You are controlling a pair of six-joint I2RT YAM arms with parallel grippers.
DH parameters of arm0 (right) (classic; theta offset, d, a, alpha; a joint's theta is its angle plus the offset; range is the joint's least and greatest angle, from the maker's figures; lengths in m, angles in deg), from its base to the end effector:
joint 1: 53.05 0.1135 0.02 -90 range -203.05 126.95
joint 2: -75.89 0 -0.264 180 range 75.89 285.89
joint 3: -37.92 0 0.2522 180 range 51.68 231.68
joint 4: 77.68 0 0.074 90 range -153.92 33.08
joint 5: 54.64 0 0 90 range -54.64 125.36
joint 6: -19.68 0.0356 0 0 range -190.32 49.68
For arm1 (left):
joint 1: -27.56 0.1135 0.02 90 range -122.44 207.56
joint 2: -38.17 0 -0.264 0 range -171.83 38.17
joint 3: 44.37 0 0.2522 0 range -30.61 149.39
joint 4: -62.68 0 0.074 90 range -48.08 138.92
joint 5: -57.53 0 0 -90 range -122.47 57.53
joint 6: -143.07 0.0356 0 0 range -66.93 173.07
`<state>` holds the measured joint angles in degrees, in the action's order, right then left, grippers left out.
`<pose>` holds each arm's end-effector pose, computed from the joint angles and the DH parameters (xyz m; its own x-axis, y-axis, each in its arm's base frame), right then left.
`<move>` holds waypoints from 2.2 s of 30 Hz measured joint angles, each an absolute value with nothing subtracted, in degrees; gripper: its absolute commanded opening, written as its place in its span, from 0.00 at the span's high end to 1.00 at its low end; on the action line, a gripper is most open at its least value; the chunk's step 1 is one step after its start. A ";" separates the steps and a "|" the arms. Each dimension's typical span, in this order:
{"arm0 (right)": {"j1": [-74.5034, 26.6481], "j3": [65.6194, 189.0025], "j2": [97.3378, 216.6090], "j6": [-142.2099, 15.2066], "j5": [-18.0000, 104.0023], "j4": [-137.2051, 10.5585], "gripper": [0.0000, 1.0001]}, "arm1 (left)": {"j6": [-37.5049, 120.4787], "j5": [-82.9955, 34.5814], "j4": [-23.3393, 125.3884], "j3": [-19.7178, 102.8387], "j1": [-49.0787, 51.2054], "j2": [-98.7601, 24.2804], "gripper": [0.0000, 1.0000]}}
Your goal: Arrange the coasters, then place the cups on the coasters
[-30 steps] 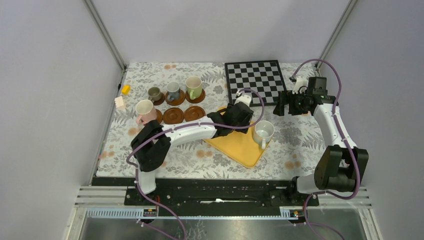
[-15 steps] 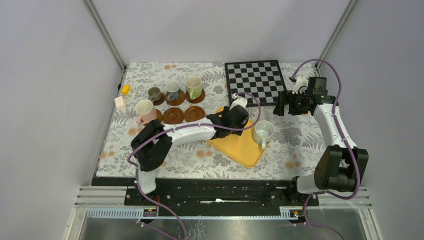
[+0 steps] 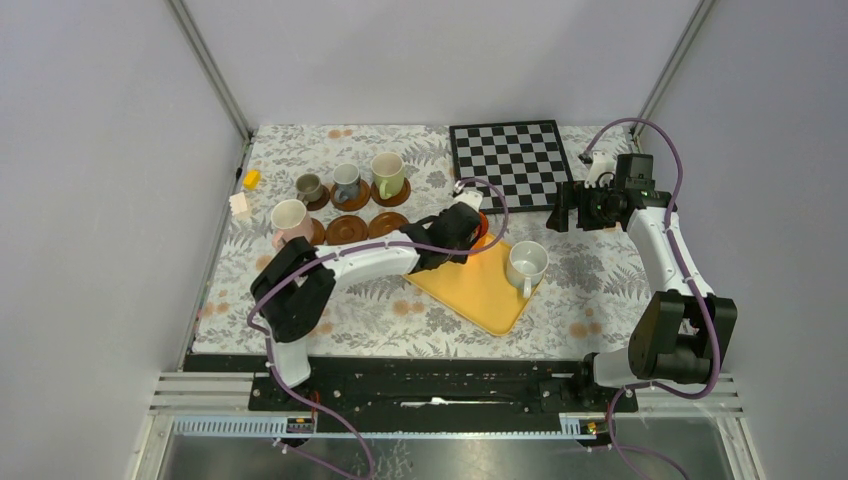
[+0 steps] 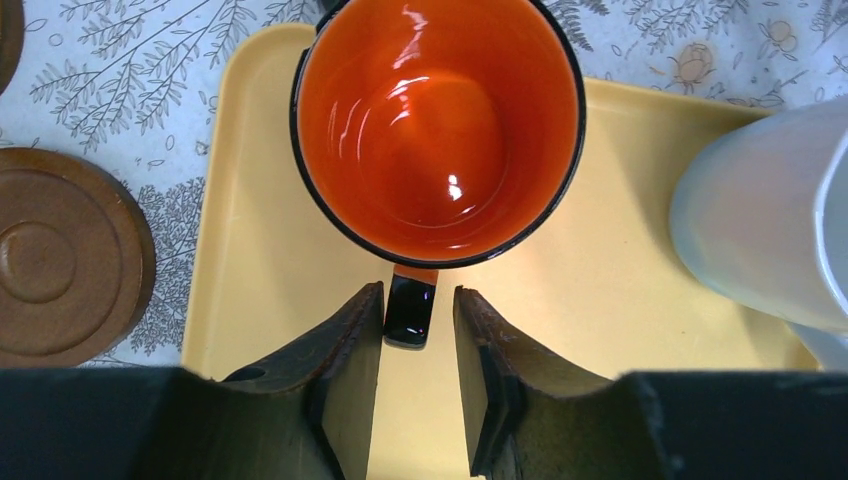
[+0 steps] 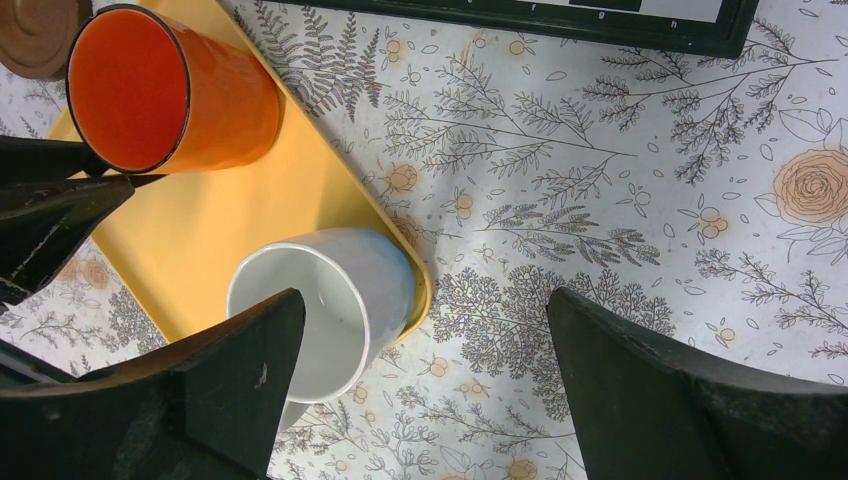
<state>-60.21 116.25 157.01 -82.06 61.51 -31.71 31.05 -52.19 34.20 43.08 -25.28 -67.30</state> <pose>0.3006 -0.0219 0.2824 -0.6946 -0.0968 -0.7129 -0.3245 0.9265 0.1903 0.2538 -0.3149 0.2119 -0.6349 0.2533 -0.7299 0.4011 0.9155 -0.0312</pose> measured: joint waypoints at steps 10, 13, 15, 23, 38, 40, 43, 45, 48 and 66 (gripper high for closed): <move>-60.21 116.25 157.01 -82.09 61.53 -31.71 0.02 | 33.21 -43.32 39.95 39.85 -21.34 -66.67 0.80; -60.21 116.25 157.04 -82.11 61.53 -31.71 0.02 | 34.32 -40.87 42.27 37.03 -20.80 -65.12 0.98; -60.21 116.25 157.04 -82.09 61.53 -31.71 0.02 | 35.09 -40.00 42.11 36.28 -20.73 -64.27 1.00; -60.21 116.25 157.01 -82.09 61.60 -31.69 0.02 | 38.67 -38.32 39.45 31.89 -20.56 -58.82 1.00; -60.21 116.25 157.01 -82.09 62.08 -31.69 0.02 | 43.90 -30.91 30.99 24.00 -9.56 -39.02 1.00; -60.21 116.25 157.01 -82.09 62.26 -31.69 0.02 | 44.47 -30.67 29.89 22.78 -6.87 -35.94 1.00; -60.21 116.25 157.01 -82.09 62.58 -31.69 0.02 | 45.23 -30.71 28.56 21.07 -2.81 -31.44 1.00; -60.21 116.25 157.01 -82.09 62.78 -31.69 0.02 | 45.76 -30.69 27.91 20.37 -0.42 -29.34 1.00; -60.21 116.25 157.01 -82.11 63.11 -31.69 0.02 | 46.65 -30.32 27.07 19.89 2.96 -27.59 1.00; -60.21 116.25 157.01 -82.52 64.75 -31.65 0.02 | 53.30 -20.06 29.68 13.01 24.45 -26.45 1.00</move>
